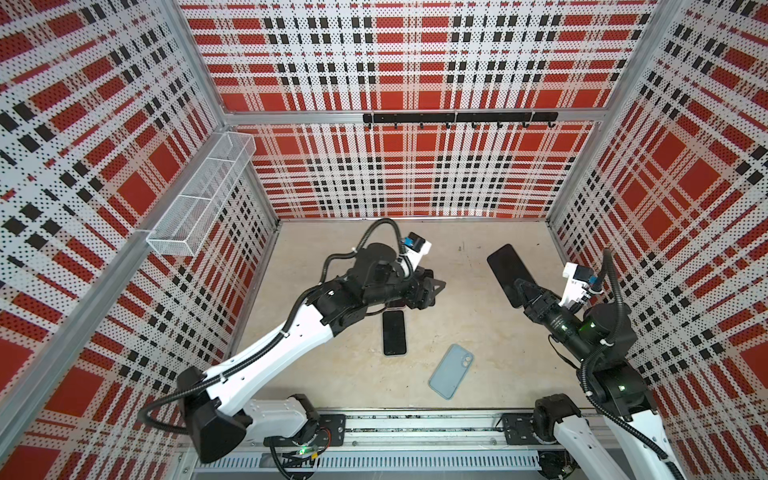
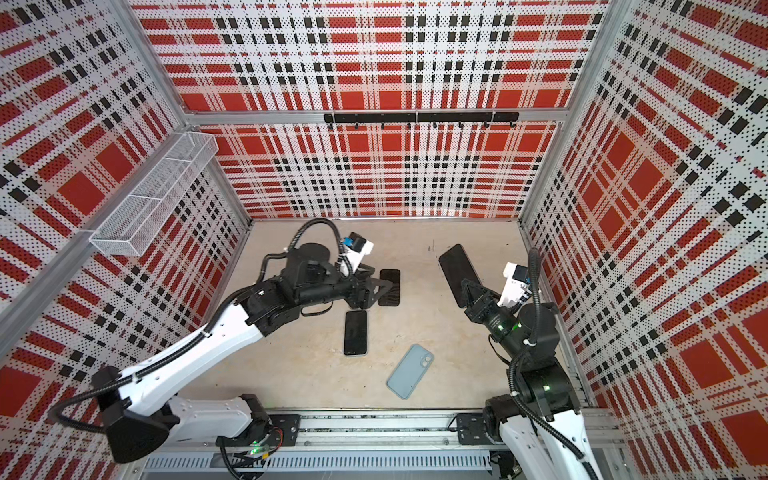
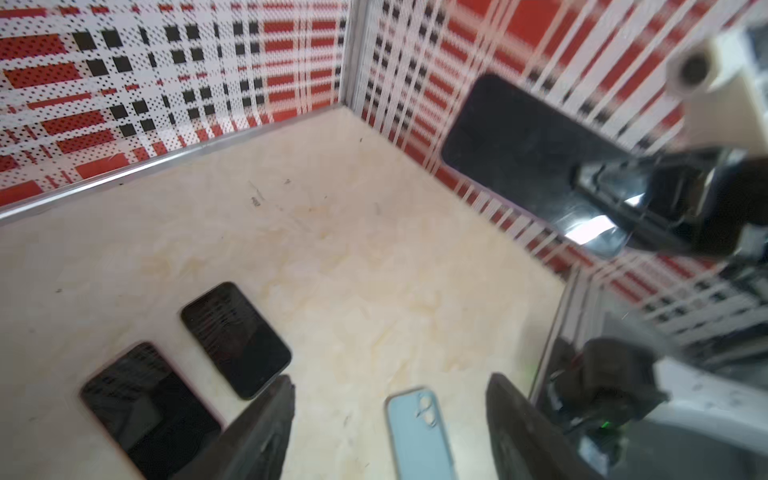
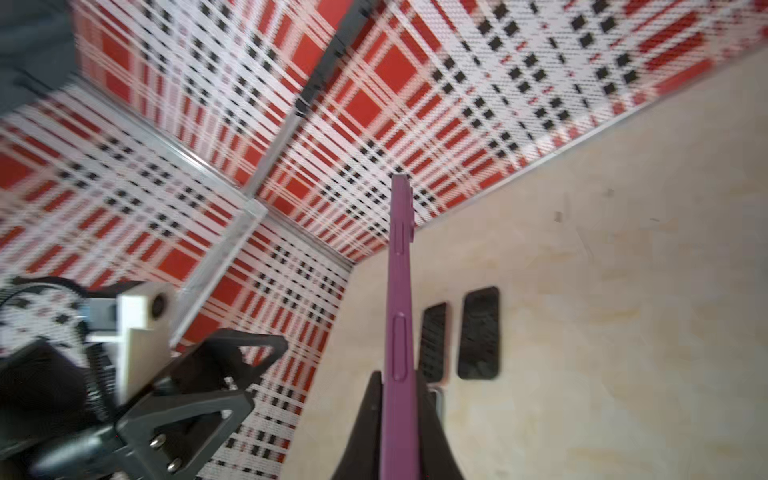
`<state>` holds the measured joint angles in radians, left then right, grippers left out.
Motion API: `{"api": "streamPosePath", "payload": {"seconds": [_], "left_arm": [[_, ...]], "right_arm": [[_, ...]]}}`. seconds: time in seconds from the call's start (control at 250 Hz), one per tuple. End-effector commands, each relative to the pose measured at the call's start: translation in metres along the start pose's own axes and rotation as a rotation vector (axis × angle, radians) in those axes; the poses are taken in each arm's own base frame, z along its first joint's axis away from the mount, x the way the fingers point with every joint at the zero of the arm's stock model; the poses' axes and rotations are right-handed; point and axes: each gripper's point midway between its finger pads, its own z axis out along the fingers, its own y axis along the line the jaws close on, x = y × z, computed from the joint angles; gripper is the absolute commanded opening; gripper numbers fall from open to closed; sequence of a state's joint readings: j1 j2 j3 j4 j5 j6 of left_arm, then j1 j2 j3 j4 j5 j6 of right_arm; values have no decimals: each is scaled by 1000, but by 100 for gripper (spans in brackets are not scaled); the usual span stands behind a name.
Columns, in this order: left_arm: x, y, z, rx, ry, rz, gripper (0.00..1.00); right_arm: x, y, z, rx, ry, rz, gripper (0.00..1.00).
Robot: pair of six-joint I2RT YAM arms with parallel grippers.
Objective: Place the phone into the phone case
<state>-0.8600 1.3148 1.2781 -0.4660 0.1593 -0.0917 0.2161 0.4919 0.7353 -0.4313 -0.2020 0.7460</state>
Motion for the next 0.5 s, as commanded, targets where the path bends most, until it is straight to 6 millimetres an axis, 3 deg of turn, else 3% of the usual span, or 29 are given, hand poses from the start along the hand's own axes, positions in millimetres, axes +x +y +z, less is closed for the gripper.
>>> {"api": "streamPosePath", "payload": {"seconds": [0.0, 0.196, 0.36, 0.496], "left_arm": [[84, 1, 25, -76, 353, 327, 74], [140, -20, 91, -61, 613, 599, 74], [160, -48, 132, 52, 645, 652, 74], [174, -52, 157, 107, 670, 642, 72]], "right_arm": [[35, -54, -16, 243, 125, -51, 0], [38, -77, -49, 387, 97, -39, 0], [38, -84, -70, 440, 80, -67, 0], [40, -86, -77, 449, 81, -75, 0]]}}
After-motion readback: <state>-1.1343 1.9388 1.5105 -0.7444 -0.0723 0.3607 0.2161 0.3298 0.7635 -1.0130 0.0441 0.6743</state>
